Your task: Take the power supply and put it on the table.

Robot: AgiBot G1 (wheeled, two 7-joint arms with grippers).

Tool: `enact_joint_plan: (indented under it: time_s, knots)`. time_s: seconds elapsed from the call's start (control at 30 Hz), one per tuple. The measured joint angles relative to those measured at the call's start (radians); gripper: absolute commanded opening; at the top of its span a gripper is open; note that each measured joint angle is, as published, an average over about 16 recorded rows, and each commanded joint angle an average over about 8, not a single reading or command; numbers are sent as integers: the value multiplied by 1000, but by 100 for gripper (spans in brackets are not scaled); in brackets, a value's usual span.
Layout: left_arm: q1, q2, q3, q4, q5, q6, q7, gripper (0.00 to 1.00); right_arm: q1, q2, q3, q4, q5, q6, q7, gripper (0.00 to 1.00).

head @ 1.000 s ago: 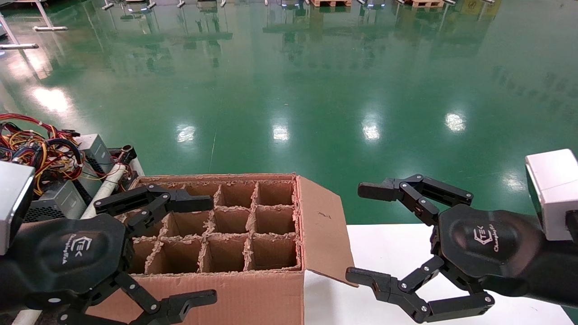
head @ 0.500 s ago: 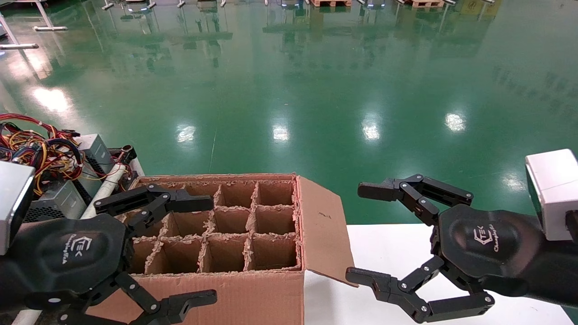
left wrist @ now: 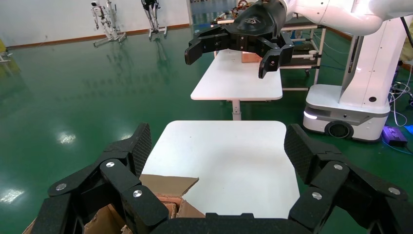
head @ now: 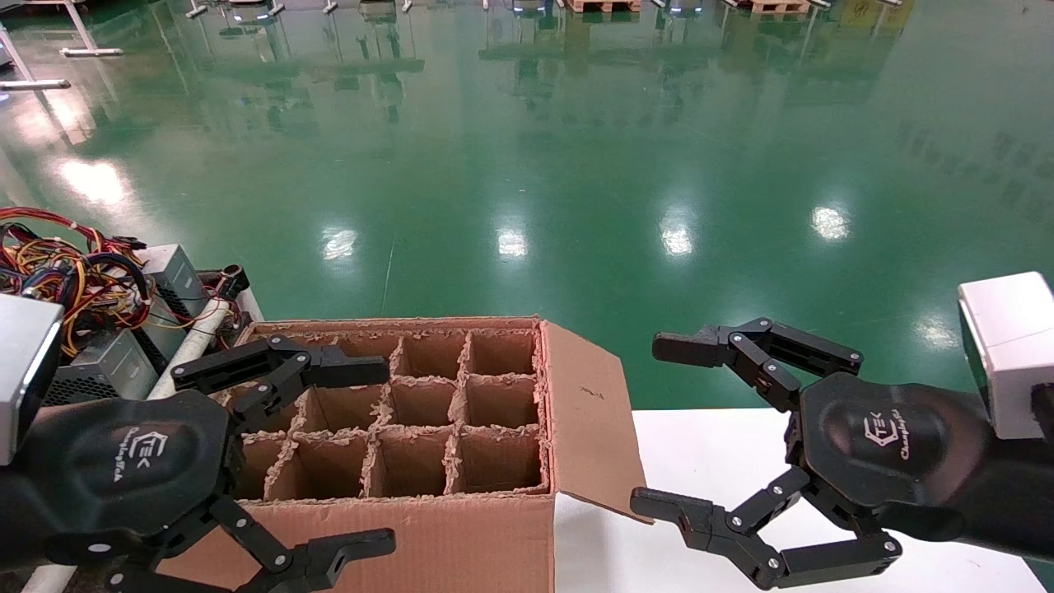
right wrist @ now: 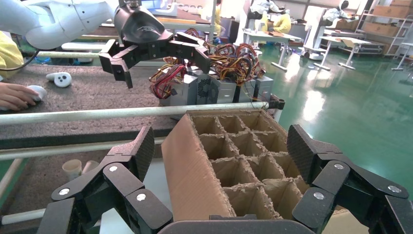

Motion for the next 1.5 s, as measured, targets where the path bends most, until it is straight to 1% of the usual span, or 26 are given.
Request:
enact_joint_plan:
  time_s: [1.5]
  knots:
    - [0,0,0,0,0,0,0,100,0,0,0,0,0,0,0,100]
